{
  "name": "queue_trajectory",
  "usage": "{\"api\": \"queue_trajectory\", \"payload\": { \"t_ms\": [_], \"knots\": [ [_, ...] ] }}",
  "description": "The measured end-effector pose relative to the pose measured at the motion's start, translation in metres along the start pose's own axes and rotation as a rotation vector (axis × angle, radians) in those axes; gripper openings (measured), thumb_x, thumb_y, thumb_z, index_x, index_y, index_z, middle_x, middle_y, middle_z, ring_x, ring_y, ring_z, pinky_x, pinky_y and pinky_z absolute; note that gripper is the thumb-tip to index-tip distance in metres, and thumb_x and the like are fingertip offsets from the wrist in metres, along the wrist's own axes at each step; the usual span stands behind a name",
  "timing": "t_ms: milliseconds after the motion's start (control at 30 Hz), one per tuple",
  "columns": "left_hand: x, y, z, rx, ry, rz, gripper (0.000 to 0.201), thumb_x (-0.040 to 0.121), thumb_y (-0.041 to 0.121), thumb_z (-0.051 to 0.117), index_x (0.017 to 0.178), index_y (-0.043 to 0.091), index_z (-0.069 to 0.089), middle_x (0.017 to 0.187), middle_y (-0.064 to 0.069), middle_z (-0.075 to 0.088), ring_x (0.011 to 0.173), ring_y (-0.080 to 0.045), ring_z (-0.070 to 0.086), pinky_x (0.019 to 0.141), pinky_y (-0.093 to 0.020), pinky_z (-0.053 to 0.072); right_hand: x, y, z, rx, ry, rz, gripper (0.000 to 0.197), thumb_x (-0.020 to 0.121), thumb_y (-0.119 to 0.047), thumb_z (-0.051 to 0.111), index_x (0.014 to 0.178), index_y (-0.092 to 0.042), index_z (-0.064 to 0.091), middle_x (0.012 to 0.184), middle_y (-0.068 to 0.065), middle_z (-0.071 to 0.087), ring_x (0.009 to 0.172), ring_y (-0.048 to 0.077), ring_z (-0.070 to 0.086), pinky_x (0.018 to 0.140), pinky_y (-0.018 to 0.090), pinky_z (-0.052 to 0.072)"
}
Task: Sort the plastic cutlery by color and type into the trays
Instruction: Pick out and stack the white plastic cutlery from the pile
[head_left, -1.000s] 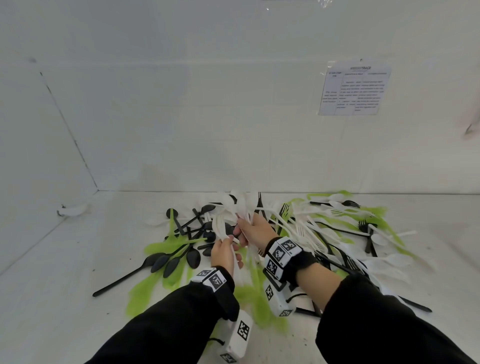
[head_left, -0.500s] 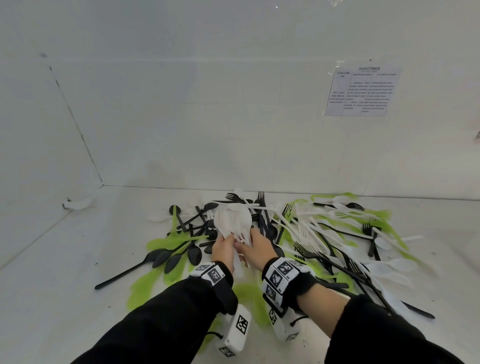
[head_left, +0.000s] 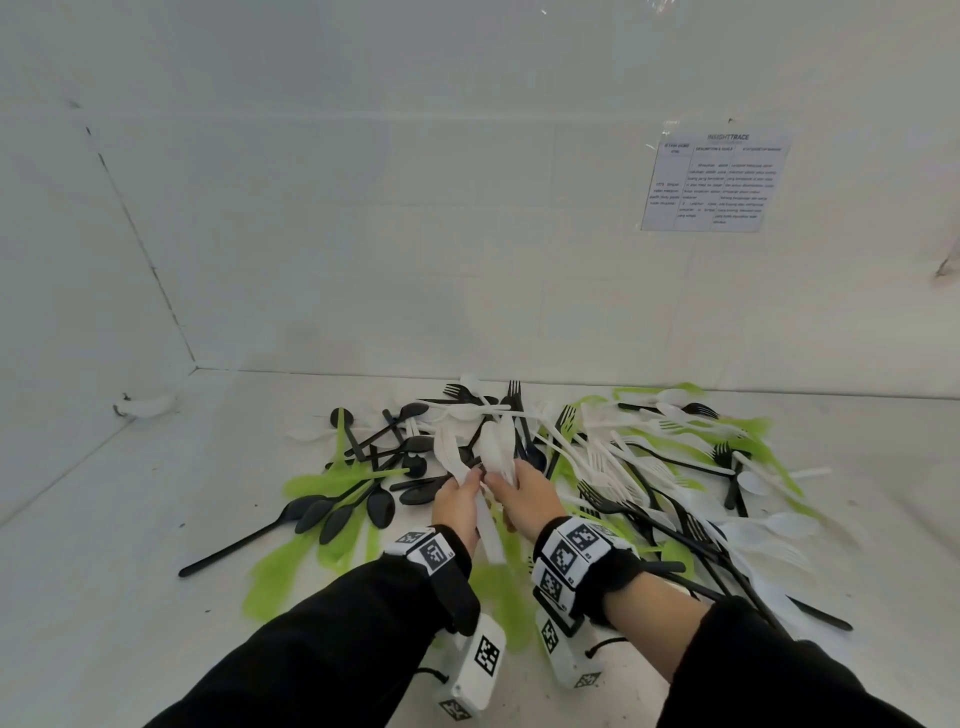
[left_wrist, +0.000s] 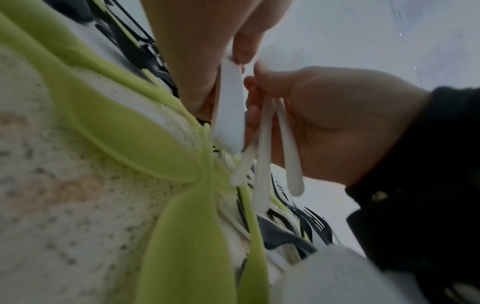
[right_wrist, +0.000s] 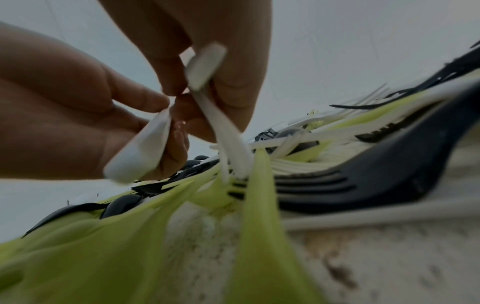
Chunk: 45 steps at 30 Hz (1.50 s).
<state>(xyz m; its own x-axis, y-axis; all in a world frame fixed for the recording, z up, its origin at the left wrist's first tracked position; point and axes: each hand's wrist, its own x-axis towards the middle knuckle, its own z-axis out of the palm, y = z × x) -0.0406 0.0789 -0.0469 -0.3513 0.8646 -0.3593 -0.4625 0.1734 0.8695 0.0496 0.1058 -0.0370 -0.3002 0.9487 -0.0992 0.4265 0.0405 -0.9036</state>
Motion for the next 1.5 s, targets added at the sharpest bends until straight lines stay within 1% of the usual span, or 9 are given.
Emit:
{"api": "queue_trajectory", "payload": {
  "t_ms": [100,233,500,667,733,833,1033,1200,1500],
  "knots": [
    [-0.003,-0.004,0.002,0.058,-0.035,-0.014,0.015,0.099,0.014,0.043,0.096,0.005,0.055,0.071,-0.006,0.049,0.061,-0.018,0.047,0.056,-0.029,0.038,0.004,-0.006,-0.003,0.055,0.019,0.113,0.016,0.093,-0.024,0.046,0.078,-0.022,0.043,0.075,-0.006,0.045,0.069,0.011,0.046,0.067,0.028,0.041],
    [-0.008,-0.009,0.003,0.079,-0.064,-0.011,0.022,0.099,0.014,0.044,0.11,0.003,0.06,0.081,-0.011,0.064,0.071,-0.023,0.06,0.061,-0.031,0.046,0.005,-0.012,-0.004,0.04,-0.027,0.109,0.019,0.09,-0.011,0.042,0.095,-0.009,0.061,0.096,0.013,0.063,0.096,0.03,0.06,0.094,0.044,0.048],
    [-0.008,-0.009,0.002,0.095,-0.101,-0.035,0.023,0.1,0.012,0.04,0.114,0.003,0.057,0.09,-0.012,0.062,0.079,-0.021,0.058,0.066,-0.032,0.048,-0.004,-0.004,-0.011,-0.072,0.125,0.026,0.022,0.09,-0.023,0.057,0.103,-0.009,0.068,0.098,0.006,0.068,0.09,0.018,0.059,0.084,0.028,0.044],
    [-0.005,-0.01,0.002,0.093,-0.041,-0.043,0.023,0.098,0.01,0.045,0.114,-0.001,0.058,0.1,-0.021,0.065,0.091,-0.033,0.062,0.081,-0.042,0.051,-0.006,-0.004,-0.006,-0.034,0.034,0.021,0.023,0.093,-0.02,0.049,0.077,-0.021,0.065,0.077,0.0,0.064,0.083,0.021,0.061,0.086,0.036,0.05],
    [-0.005,-0.01,0.002,0.095,-0.028,-0.05,0.022,0.097,0.006,0.045,0.112,-0.001,0.059,0.105,-0.025,0.064,0.097,-0.037,0.061,0.088,-0.047,0.05,-0.008,-0.004,-0.004,-0.054,0.039,0.015,0.02,0.092,-0.016,0.05,0.09,-0.018,0.069,0.088,0.003,0.069,0.089,0.022,0.063,0.088,0.035,0.05],
    [-0.006,-0.012,0.003,0.101,-0.038,-0.05,0.023,0.098,0.007,0.043,0.112,0.002,0.06,0.106,-0.024,0.064,0.096,-0.036,0.061,0.082,-0.043,0.049,-0.007,-0.003,-0.005,-0.02,0.078,0.048,0.023,0.091,-0.014,0.051,0.108,-0.009,0.066,0.102,0.005,0.069,0.096,0.021,0.064,0.09,0.034,0.05],
    [-0.009,-0.008,0.003,0.027,-0.041,-0.047,0.017,0.098,0.012,0.045,0.09,0.007,0.06,0.076,-0.012,0.058,0.066,-0.023,0.055,0.063,-0.034,0.046,-0.009,-0.005,-0.007,0.127,0.179,0.048,0.016,0.095,-0.016,0.047,0.104,-0.008,0.057,0.082,0.0,0.056,0.074,0.014,0.054,0.071,0.029,0.046],
    [-0.005,-0.006,0.002,-0.006,-0.052,-0.039,0.019,0.099,0.007,0.042,0.104,0.001,0.059,0.091,-0.017,0.064,0.083,-0.028,0.062,0.078,-0.039,0.05,-0.011,-0.001,0.001,0.079,0.079,0.055,0.018,0.094,-0.018,0.045,0.104,-0.014,0.06,0.099,0.005,0.066,0.094,0.023,0.063,0.093,0.041,0.049],
    [-0.01,-0.013,0.003,0.072,-0.054,-0.064,0.015,0.098,0.016,0.045,0.107,0.01,0.055,0.105,-0.014,0.062,0.1,-0.029,0.057,0.074,-0.036,0.049,-0.016,-0.008,0.003,-0.172,0.093,0.025,0.036,0.095,-0.013,0.041,0.059,-0.02,0.042,0.081,0.008,0.057,0.083,0.022,0.049,0.073,0.025,0.035]
  ]
}}
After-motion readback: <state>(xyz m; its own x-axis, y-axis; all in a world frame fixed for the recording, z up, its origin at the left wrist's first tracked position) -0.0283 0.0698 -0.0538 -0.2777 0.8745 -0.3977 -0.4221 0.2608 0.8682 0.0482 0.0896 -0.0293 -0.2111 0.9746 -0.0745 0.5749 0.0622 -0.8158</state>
